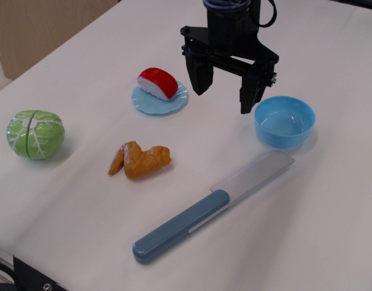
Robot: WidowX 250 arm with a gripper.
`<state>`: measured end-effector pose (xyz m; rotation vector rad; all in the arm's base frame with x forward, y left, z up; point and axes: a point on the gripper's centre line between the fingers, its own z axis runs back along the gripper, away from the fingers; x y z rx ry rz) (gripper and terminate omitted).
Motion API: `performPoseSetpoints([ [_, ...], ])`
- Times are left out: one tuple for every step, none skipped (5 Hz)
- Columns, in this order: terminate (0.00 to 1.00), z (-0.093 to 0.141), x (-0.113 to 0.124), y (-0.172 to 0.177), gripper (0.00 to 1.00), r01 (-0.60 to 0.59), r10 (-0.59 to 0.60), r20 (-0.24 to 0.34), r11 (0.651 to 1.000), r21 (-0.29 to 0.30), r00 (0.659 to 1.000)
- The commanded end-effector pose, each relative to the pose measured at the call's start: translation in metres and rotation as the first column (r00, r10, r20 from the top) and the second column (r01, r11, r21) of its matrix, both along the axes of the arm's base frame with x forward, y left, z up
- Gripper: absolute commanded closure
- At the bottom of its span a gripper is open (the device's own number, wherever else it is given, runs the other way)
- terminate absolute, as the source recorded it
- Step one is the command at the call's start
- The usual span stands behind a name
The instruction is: Take sushi off plate
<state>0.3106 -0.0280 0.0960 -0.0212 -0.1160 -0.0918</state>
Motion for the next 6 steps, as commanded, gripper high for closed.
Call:
performPoseSetpoints([
  [0.0, 0.0, 0.0, 0.0, 0.0, 0.0, 0.0, 0.0, 1.0, 0.0, 1.0],
  [0.0, -0.008, 0.021, 0.032, 0.0, -0.246, 0.247, 0.084, 0.969, -0.015, 0.966],
  [0.0, -0.013, 0.034, 0.068, 0.0, -0.48, 0.472, 0.143, 0.877, 0.025, 0.87],
  [0.0, -0.019, 0.038, 0.099, 0.0, -0.681, 0.676, 0.169, 0.732, -0.035, 0.718],
  [0.0, -0.02, 0.048, 0.118, 0.0, -0.814, 0.803, 0.189, 0.581, -0.03, 0.566],
  [0.0, -0.017, 0.049, 0.123, 0.0, -0.888, 0.871, 0.194, 0.459, 0.004, 0.451],
])
